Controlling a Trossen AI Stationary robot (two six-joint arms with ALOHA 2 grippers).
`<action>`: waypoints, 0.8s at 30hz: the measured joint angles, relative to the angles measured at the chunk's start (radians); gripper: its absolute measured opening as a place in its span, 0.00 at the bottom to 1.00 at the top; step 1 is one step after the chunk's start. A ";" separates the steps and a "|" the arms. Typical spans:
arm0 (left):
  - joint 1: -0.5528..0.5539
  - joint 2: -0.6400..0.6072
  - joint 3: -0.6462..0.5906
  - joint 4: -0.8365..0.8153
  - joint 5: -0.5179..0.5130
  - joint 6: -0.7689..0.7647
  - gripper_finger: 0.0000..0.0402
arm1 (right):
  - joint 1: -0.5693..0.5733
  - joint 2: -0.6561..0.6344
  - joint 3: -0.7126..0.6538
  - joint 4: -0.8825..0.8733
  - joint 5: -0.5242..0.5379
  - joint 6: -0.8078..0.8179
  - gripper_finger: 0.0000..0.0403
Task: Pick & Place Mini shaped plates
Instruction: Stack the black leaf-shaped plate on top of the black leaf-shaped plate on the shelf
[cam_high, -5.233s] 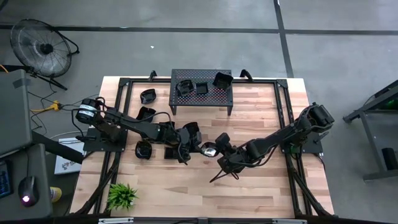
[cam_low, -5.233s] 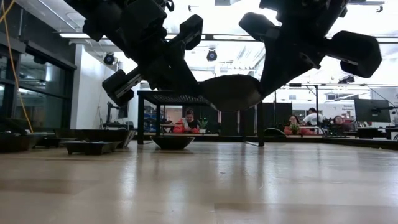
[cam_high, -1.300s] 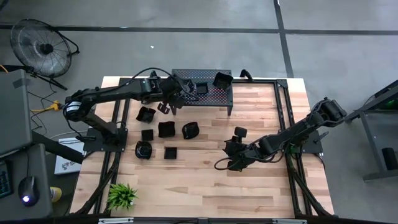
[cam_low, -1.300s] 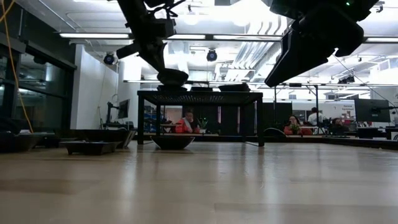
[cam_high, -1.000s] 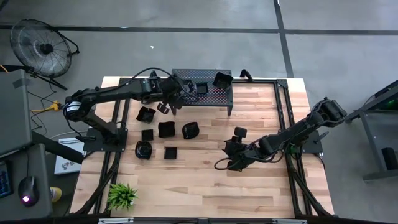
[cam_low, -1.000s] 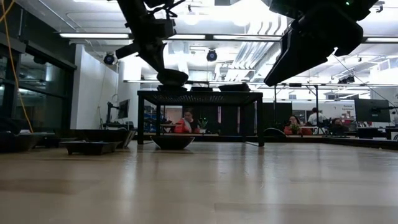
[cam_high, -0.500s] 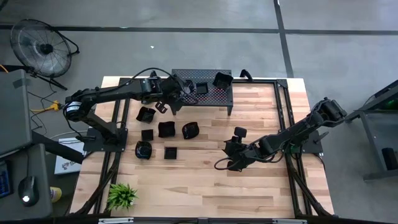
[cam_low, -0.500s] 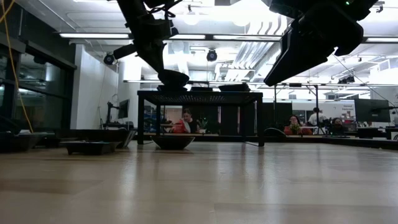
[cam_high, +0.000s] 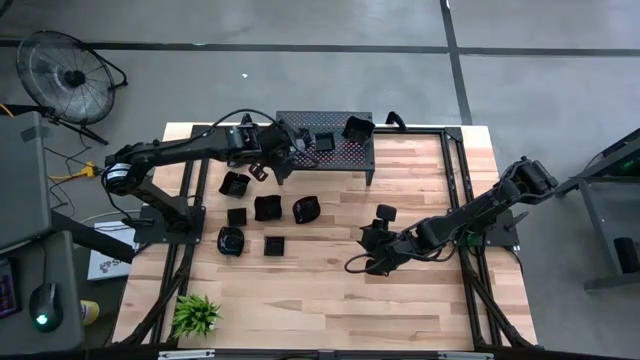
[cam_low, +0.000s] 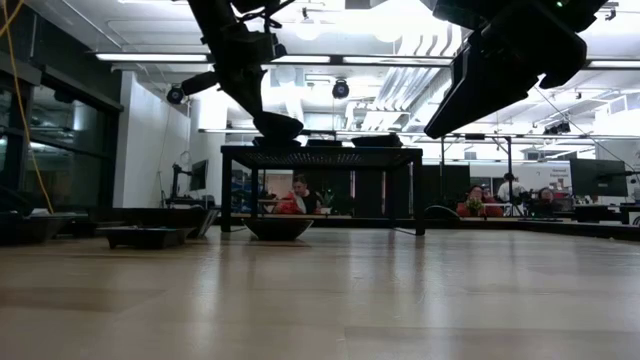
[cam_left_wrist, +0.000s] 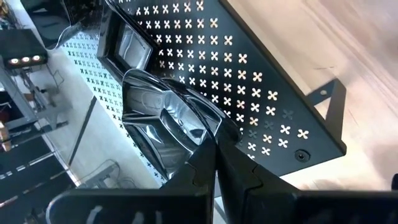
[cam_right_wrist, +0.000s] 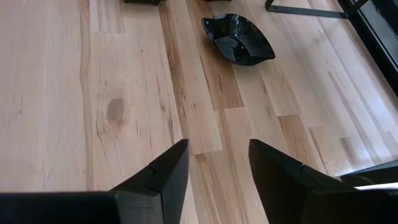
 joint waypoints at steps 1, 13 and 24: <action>0.000 0.000 0.000 -0.003 0.000 0.002 0.01 | 0.000 0.000 0.000 0.000 -0.001 0.000 0.41; 0.067 0.000 0.001 -0.007 0.075 -0.002 0.01 | 0.000 0.000 0.000 0.005 -0.009 -0.001 0.40; 0.065 0.000 0.001 -0.013 0.075 -0.002 0.01 | 0.000 0.000 0.000 0.007 -0.011 -0.003 0.41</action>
